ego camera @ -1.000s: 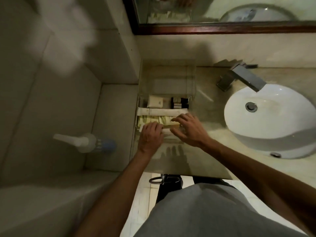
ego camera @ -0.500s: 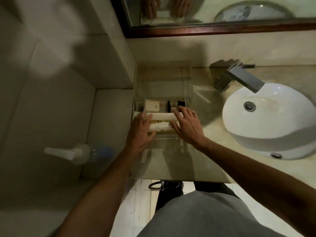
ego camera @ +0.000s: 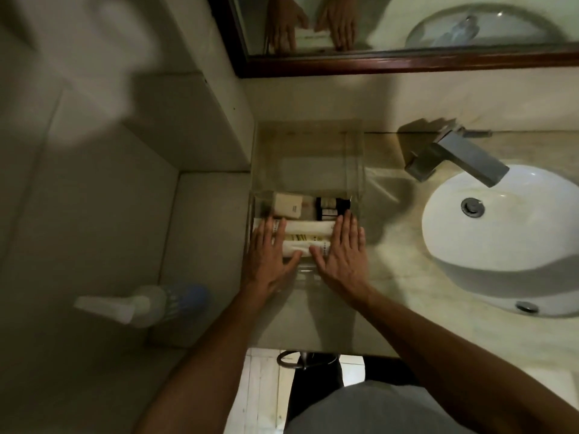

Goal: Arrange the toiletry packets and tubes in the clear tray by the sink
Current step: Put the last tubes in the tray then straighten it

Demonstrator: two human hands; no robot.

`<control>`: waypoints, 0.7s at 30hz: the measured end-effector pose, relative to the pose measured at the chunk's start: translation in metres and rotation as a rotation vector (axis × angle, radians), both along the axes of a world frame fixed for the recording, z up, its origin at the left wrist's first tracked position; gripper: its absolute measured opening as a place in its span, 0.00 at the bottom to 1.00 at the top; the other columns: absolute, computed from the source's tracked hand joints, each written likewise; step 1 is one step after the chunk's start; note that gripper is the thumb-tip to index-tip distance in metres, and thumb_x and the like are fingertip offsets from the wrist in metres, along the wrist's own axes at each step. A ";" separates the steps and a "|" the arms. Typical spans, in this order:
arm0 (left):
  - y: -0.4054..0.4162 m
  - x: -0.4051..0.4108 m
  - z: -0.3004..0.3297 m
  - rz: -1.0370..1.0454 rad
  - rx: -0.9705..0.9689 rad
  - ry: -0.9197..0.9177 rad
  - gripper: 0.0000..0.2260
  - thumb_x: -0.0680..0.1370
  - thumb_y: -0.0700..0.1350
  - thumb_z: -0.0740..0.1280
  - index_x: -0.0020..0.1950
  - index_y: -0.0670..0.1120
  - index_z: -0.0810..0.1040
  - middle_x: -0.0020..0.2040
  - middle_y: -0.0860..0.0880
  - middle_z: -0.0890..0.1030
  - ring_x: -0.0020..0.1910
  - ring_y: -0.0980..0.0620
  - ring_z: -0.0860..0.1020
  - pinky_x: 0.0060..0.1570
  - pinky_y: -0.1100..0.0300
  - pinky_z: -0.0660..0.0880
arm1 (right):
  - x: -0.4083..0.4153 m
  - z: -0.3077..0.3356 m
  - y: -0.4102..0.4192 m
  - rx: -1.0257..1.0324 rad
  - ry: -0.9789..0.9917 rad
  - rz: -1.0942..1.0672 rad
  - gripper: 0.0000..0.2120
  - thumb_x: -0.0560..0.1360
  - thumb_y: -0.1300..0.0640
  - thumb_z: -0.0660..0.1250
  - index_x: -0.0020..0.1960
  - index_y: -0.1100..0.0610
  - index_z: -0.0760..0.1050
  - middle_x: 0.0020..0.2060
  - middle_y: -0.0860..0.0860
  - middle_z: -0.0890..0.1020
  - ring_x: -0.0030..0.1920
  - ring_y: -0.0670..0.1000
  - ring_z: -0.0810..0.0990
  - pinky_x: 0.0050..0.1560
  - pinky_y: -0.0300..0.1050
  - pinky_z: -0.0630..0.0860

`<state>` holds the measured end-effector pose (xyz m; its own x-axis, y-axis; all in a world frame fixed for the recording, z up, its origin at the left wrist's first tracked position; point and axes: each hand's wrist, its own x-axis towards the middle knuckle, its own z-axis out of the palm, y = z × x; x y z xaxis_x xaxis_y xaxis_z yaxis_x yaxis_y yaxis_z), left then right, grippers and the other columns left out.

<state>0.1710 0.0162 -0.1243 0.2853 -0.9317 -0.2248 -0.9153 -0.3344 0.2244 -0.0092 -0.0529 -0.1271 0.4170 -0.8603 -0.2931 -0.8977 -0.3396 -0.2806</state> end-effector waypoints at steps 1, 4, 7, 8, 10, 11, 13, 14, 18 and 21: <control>0.000 -0.001 0.002 0.027 -0.023 0.003 0.40 0.74 0.71 0.55 0.79 0.50 0.51 0.79 0.44 0.51 0.76 0.43 0.53 0.72 0.44 0.59 | 0.000 0.001 0.000 0.004 -0.001 0.000 0.43 0.79 0.31 0.38 0.79 0.62 0.34 0.79 0.59 0.35 0.78 0.55 0.33 0.79 0.56 0.41; -0.011 0.002 0.012 0.040 -0.123 0.002 0.41 0.72 0.70 0.61 0.78 0.48 0.55 0.78 0.44 0.53 0.75 0.43 0.55 0.71 0.46 0.58 | -0.003 0.008 -0.004 -0.037 -0.017 0.025 0.45 0.79 0.30 0.44 0.79 0.60 0.34 0.78 0.59 0.33 0.78 0.57 0.31 0.78 0.58 0.40; -0.040 0.013 0.017 -0.070 -0.150 -0.013 0.38 0.74 0.68 0.58 0.77 0.48 0.58 0.78 0.45 0.57 0.75 0.44 0.58 0.72 0.44 0.60 | -0.002 0.012 -0.020 -0.111 -0.048 0.087 0.43 0.78 0.30 0.49 0.81 0.55 0.39 0.79 0.56 0.36 0.78 0.57 0.33 0.78 0.57 0.39; -0.050 0.017 0.017 -0.090 -0.121 -0.009 0.38 0.74 0.68 0.57 0.77 0.48 0.58 0.78 0.45 0.57 0.75 0.44 0.59 0.71 0.44 0.61 | 0.000 0.011 -0.028 -0.118 -0.044 0.105 0.42 0.78 0.30 0.48 0.81 0.54 0.41 0.80 0.56 0.38 0.79 0.57 0.35 0.78 0.58 0.40; -0.059 0.021 0.012 -0.113 -0.068 -0.037 0.37 0.75 0.69 0.55 0.77 0.49 0.59 0.79 0.46 0.54 0.74 0.43 0.59 0.72 0.45 0.60 | 0.001 0.009 -0.039 -0.100 -0.008 0.136 0.41 0.78 0.29 0.46 0.81 0.53 0.45 0.80 0.56 0.41 0.79 0.58 0.38 0.78 0.58 0.41; -0.058 0.021 0.008 -0.121 -0.065 -0.058 0.36 0.75 0.68 0.55 0.77 0.48 0.60 0.79 0.47 0.54 0.73 0.43 0.59 0.72 0.45 0.60 | 0.000 0.007 -0.042 -0.087 0.011 0.152 0.40 0.78 0.29 0.44 0.81 0.53 0.46 0.80 0.56 0.40 0.79 0.58 0.38 0.78 0.58 0.41; -0.049 0.021 0.000 -0.113 -0.103 -0.060 0.35 0.75 0.67 0.56 0.76 0.47 0.63 0.78 0.46 0.56 0.73 0.42 0.61 0.71 0.45 0.61 | -0.003 0.003 -0.045 -0.076 0.025 0.175 0.41 0.78 0.28 0.42 0.81 0.53 0.44 0.80 0.56 0.37 0.79 0.57 0.35 0.78 0.59 0.42; -0.044 0.020 -0.003 -0.099 -0.125 -0.054 0.34 0.76 0.66 0.57 0.76 0.48 0.63 0.77 0.45 0.58 0.73 0.42 0.61 0.70 0.45 0.61 | -0.004 0.002 -0.045 -0.073 0.028 0.172 0.41 0.78 0.28 0.41 0.81 0.53 0.42 0.79 0.56 0.36 0.79 0.56 0.34 0.78 0.59 0.41; -0.044 0.018 -0.003 -0.049 -0.112 -0.055 0.35 0.75 0.67 0.57 0.76 0.48 0.63 0.74 0.43 0.65 0.72 0.42 0.62 0.72 0.47 0.58 | -0.005 -0.001 -0.041 -0.042 0.032 0.128 0.43 0.77 0.27 0.40 0.80 0.53 0.36 0.78 0.57 0.34 0.78 0.56 0.33 0.78 0.58 0.39; -0.051 0.016 0.002 -0.016 -0.090 -0.060 0.36 0.74 0.68 0.57 0.75 0.47 0.63 0.72 0.43 0.66 0.70 0.42 0.64 0.70 0.48 0.61 | -0.002 0.000 -0.043 -0.025 0.039 0.124 0.43 0.77 0.27 0.40 0.80 0.54 0.34 0.78 0.57 0.34 0.77 0.56 0.31 0.78 0.59 0.39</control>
<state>0.1867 -0.0351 -0.1225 0.2809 -0.9518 -0.1229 -0.9329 -0.3009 0.1979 -0.0115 -0.0959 -0.1270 0.5097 -0.8100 -0.2902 -0.8584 -0.4555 -0.2360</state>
